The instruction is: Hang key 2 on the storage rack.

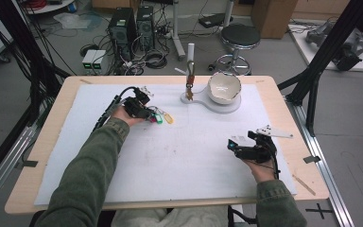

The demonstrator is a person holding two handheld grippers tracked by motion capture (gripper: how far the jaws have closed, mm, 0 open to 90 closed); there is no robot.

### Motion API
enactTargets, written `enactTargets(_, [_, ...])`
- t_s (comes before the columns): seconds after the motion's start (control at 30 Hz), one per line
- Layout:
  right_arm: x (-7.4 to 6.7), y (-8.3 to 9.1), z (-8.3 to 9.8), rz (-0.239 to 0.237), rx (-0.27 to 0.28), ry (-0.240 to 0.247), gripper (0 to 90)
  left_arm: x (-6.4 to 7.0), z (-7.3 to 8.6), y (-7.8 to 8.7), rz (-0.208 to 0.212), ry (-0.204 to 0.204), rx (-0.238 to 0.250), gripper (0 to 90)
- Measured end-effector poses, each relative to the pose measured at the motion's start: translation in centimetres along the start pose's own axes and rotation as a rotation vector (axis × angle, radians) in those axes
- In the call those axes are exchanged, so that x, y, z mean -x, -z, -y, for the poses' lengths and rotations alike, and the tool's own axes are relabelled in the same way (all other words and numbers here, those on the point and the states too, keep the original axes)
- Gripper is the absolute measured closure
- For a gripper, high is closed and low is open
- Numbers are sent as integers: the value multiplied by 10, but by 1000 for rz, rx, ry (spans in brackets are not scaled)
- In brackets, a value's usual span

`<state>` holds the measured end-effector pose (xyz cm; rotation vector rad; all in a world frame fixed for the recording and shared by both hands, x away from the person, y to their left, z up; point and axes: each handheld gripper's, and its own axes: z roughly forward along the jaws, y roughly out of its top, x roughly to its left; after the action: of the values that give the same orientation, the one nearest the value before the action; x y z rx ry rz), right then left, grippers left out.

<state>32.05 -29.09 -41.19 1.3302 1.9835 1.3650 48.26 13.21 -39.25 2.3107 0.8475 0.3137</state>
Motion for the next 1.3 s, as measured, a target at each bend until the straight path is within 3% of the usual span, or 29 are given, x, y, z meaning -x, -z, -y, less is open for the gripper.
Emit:
enactTargets(0.43, [-1, 0, 0, 0, 3, -7, 15, -8, -13, 32, 17, 99, 105, 804])
enactTargets(0.77, [1, 0, 1, 3, 8, -18, 15, -14, -19, 46, 9, 156, 145, 804])
enactTargets(0.87, [1, 1, 1, 8, 10, -22, 15, -15, -25, 50, -2, 157, 142, 803])
enactTargets(1.1, [1, 2, 2, 7, 6, -28, 15, -15, -39, 63, -6, 162, 189, 803])
enactTargets(1.3, [2, 2, 2, 6, 5, -29, 15, -22, -51, 70, 5, 197, 198, 803])
